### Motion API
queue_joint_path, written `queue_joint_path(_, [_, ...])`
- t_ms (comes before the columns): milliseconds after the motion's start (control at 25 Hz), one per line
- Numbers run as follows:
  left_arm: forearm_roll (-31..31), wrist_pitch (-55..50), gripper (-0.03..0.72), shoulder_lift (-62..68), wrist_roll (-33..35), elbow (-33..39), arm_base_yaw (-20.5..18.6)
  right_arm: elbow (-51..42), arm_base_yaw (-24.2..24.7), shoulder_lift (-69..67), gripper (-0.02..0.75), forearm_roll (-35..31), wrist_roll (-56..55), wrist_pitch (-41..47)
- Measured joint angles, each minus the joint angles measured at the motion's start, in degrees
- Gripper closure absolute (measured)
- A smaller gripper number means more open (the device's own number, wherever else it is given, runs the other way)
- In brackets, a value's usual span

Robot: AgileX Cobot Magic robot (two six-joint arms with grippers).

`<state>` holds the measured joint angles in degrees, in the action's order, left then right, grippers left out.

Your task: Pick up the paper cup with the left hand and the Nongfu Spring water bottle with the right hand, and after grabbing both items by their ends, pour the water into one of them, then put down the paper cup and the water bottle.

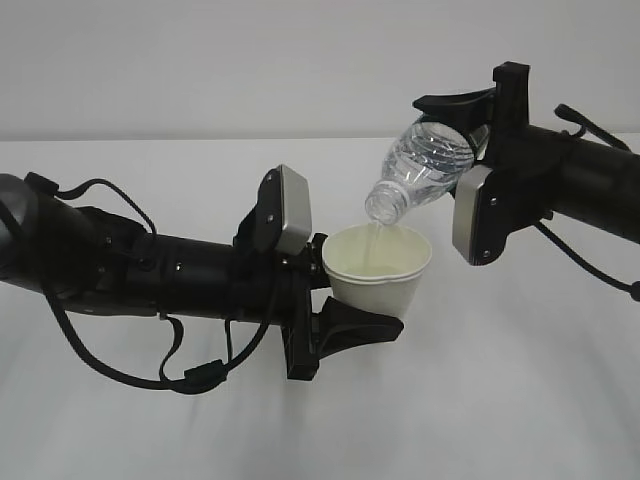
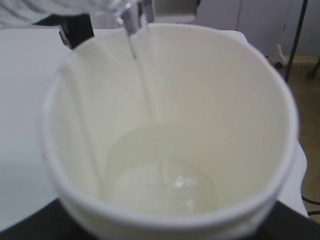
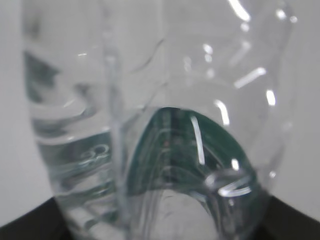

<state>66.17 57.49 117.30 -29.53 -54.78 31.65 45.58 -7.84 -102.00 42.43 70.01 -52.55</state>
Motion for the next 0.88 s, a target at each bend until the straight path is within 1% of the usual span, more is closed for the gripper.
queue_joint_path(880, [0.0, 0.0, 0.265, 0.0, 0.0, 0.0, 0.0, 0.0, 0.0, 0.0, 0.291, 0.0, 1.0, 0.0])
